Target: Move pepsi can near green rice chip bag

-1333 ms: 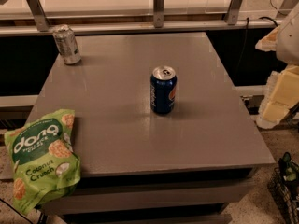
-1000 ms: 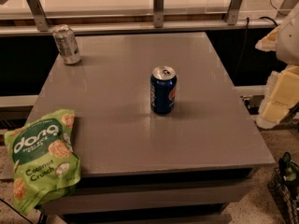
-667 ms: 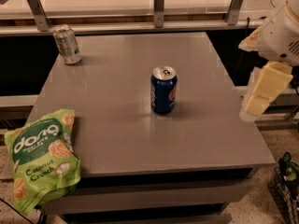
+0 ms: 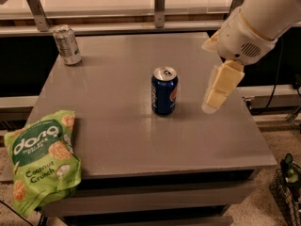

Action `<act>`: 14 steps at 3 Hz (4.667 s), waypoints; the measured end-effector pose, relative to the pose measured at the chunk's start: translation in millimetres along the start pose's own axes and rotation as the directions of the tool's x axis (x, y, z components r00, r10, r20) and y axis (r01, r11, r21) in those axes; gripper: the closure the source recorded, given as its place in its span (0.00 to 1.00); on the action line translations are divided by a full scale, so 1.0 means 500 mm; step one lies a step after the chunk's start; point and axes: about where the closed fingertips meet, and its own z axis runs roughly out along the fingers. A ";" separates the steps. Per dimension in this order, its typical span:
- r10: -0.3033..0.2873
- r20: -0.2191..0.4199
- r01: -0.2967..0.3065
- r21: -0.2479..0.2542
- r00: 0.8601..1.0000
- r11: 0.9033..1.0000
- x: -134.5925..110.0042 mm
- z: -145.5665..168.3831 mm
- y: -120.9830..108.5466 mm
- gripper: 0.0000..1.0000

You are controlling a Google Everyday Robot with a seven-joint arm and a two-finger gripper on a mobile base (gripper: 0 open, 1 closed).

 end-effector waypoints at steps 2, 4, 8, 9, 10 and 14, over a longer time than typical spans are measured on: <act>-0.072 0.101 0.073 -0.003 0.992 0.997 -0.075 0.068 -0.033 0.00; -0.073 0.158 0.085 -0.073 0.985 0.994 -0.116 0.123 -0.028 0.00; -0.072 0.337 0.152 -0.217 0.939 0.964 -0.184 0.135 0.022 0.86; -0.091 0.383 0.193 -0.238 0.919 0.952 -0.214 0.113 0.048 1.00; -0.165 0.379 0.272 -0.248 0.911 0.930 -0.243 0.122 0.100 1.00; -0.339 0.344 0.439 -0.274 0.875 0.856 -0.297 0.166 0.183 1.00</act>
Offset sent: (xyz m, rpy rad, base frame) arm 0.0418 0.0646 -0.0217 0.1174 -0.0486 0.1307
